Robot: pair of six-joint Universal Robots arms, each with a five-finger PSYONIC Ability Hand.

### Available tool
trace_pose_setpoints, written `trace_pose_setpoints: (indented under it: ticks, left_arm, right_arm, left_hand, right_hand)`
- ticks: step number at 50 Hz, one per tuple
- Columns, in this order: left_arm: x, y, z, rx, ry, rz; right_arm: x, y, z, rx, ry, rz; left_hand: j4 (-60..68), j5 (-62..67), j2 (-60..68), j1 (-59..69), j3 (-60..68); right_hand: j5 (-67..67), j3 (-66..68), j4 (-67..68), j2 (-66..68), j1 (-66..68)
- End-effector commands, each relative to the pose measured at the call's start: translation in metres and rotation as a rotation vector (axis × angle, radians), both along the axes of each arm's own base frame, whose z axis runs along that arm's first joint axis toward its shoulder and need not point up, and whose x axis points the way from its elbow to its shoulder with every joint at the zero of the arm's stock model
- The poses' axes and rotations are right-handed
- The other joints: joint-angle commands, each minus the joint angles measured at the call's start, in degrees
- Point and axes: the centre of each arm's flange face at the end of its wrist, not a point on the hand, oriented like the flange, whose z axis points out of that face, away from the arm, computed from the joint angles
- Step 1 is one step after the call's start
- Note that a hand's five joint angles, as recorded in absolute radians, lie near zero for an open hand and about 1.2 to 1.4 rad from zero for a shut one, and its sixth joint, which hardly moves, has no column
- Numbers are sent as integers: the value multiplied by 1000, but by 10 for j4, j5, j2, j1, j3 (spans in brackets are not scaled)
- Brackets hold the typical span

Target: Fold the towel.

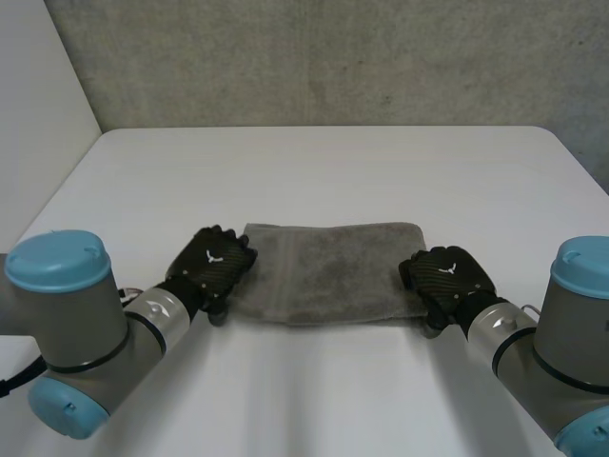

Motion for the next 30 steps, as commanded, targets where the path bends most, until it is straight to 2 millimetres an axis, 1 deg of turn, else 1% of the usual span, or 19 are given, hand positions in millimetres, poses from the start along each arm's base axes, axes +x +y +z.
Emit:
trace_pose_setpoints:
  ticks: [1, 2, 4, 8, 10, 11, 13, 14, 15, 16, 18, 19, 21, 22, 24, 27, 28, 29, 30]
  left_arm:
    - [1, -5, 25, -27, 94, 29]
    - [1, -5, 29, -18, 128, 38]
    - [1, -6, 34, -10, 163, 46]
    - [1, -7, 42, 8, 225, 61]
    - [4, -10, 47, 25, 270, 80]
    - [6, -12, 49, 28, 285, 92]
    - [8, -14, 50, 32, 297, 102]
    - [9, -14, 52, 33, 307, 107]
    - [9, -14, 53, 33, 307, 107]
    - [10, -15, 55, 32, 315, 110]
    - [11, -15, 57, 28, 320, 112]
    - [11, -15, 59, 24, 325, 113]
    - [11, -15, 61, 18, 329, 113]
    - [12, -16, 64, 12, 336, 114]
    - [12, -16, 68, 5, 344, 114]
    - [12, -16, 75, -10, 363, 112]
    - [12, -16, 75, -10, 363, 112]
    - [11, -17, 80, -20, 374, 110]
    - [11, -17, 80, -21, 374, 110]
  right_arm:
    - [5, -5, -12, 38, -17, 33]
    - [5, -5, -12, 38, -17, 33]
    - [4, -9, -12, 36, -13, 22]
    - [3, -8, -9, 31, -12, 23]
    - [-5, -11, -3, 28, -8, 4]
    - [-5, -11, -3, 28, -8, 4]
    - [-26, -22, 8, 9, 13, -51]
    - [-26, -22, 8, 9, 13, -51]
    - [-37, -27, 15, -11, 29, -65]
    - [-37, -27, 16, -12, 29, -65]
    - [-53, -36, 28, -48, 74, -53]
    - [-53, -36, 28, -48, 74, -53]
    - [-61, -42, 39, -75, 131, -22]
    - [-61, -42, 39, -75, 132, -22]
    - [-61, -49, 53, -101, 168, -5]
    - [-56, -48, 60, -106, 166, 8]
    - [-44, -44, 67, -117, 156, 44]
    - [-26, -36, 75, -135, 138, 97]
    - [-26, -36, 75, -135, 138, 97]
  left_hand:
    - [-40, -14, -38, -35, -42]
    - [-40, -14, -38, -35, -42]
    - [-41, -15, -40, -37, -44]
    - [-43, -17, -41, -39, -45]
    - [-50, -24, -48, -45, -52]
    - [-55, -29, -53, -50, -57]
    - [-58, -32, -56, -54, -61]
    - [-62, -35, -60, -57, -64]
    - [-62, -35, -60, -57, -64]
    - [-62, -35, -60, -57, -64]
    - [-63, -37, -61, -59, -66]
    - [-63, -37, -61, -59, -66]
    - [-67, -40, -65, -62, -69]
    - [-68, -42, -66, -64, -71]
    - [-68, -42, -66, -64, -71]
    - [-68, -42, -66, -64, -71]
    - [-68, -42, -66, -64, -71]
    - [-68, -42, -66, -64, -71]
    - [-68, -42, -66, -64, -71]
  right_hand:
    - [204, 205, 206, 201, 202]
    - [205, 206, 207, 202, 202]
    - [422, 423, 424, 419, 420]
    - [431, 432, 433, 428, 429]
    - [431, 432, 433, 428, 429]
    - [431, 432, 433, 428, 429]
    - [431, 432, 433, 428, 429]
    - [431, 432, 433, 428, 429]
    - [431, 432, 433, 428, 429]
    - [431, 432, 433, 428, 429]
    - [431, 432, 433, 428, 429]
    - [431, 432, 433, 428, 429]
    - [431, 432, 433, 428, 429]
    - [431, 432, 433, 428, 429]
    - [431, 432, 433, 428, 429]
    - [431, 432, 433, 428, 429]
    - [431, 432, 433, 428, 429]
    - [431, 432, 433, 428, 429]
    - [431, 432, 433, 428, 429]
